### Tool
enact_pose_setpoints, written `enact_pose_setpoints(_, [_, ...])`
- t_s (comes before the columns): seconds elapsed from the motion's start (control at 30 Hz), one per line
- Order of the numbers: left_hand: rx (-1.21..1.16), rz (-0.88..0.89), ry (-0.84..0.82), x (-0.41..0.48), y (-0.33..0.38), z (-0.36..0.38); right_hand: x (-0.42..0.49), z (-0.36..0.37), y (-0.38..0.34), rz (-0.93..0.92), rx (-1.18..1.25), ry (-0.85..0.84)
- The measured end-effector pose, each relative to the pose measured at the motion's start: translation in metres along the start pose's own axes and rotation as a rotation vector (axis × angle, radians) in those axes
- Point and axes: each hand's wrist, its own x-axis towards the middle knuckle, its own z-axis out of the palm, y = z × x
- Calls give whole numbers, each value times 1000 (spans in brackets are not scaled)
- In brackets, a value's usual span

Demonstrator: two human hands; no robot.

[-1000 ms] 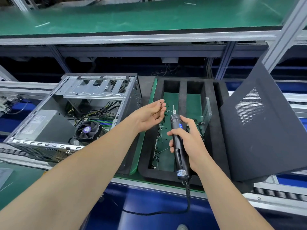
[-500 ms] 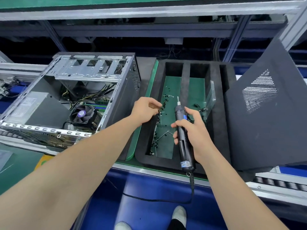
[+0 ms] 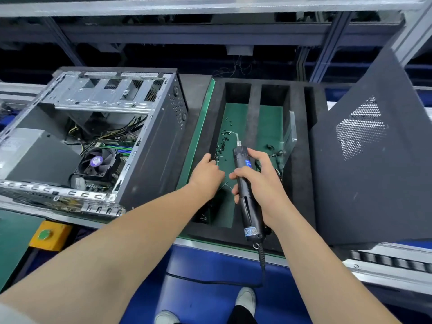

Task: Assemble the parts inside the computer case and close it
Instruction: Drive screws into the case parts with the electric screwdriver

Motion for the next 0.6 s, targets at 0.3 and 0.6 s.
enact_pose_setpoints(0.3, [117,24,61,17,30,18,2,-17,-2,28,6,11])
enact_pose_setpoints(0.6, [-16,134,113,5,21,15,3,-24,1,23,23,47])
